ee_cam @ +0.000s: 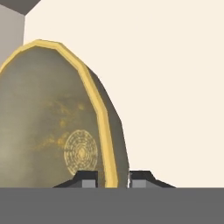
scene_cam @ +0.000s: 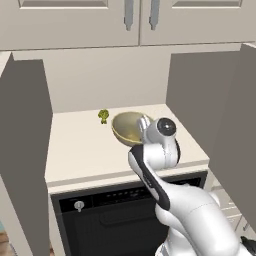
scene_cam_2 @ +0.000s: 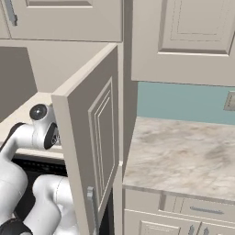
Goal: Pick the mug and place it in the sink. Pick the bowl and place it in the open cabinet and then close the cabinet.
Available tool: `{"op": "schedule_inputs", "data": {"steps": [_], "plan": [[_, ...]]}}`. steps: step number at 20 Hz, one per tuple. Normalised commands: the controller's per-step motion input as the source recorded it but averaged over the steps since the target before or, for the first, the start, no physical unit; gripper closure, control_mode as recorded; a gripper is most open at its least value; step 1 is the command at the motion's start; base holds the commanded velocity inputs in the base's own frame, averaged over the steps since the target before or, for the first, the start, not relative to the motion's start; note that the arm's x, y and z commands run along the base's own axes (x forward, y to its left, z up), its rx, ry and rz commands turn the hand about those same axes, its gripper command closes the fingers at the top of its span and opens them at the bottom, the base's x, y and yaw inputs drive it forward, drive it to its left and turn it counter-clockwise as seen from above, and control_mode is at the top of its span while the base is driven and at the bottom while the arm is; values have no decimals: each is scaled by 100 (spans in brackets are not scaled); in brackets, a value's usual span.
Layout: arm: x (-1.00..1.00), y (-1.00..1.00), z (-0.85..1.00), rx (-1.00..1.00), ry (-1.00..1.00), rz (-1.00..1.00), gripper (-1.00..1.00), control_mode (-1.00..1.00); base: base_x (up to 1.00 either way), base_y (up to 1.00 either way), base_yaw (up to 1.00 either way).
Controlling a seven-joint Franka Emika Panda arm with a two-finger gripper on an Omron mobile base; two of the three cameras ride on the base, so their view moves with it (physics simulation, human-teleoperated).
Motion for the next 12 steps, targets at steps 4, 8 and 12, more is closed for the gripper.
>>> {"op": "schedule_inputs", "data": {"steps": [4, 8, 12], "plan": [[2, 0, 0, 0, -2, 0, -100, -100, 0, 0, 0], [0, 0, 0, 0, -5, 0, -100, -100, 0, 0, 0], [-4, 0, 1, 0, -6, 0, -100, -100, 0, 0, 0]]}}
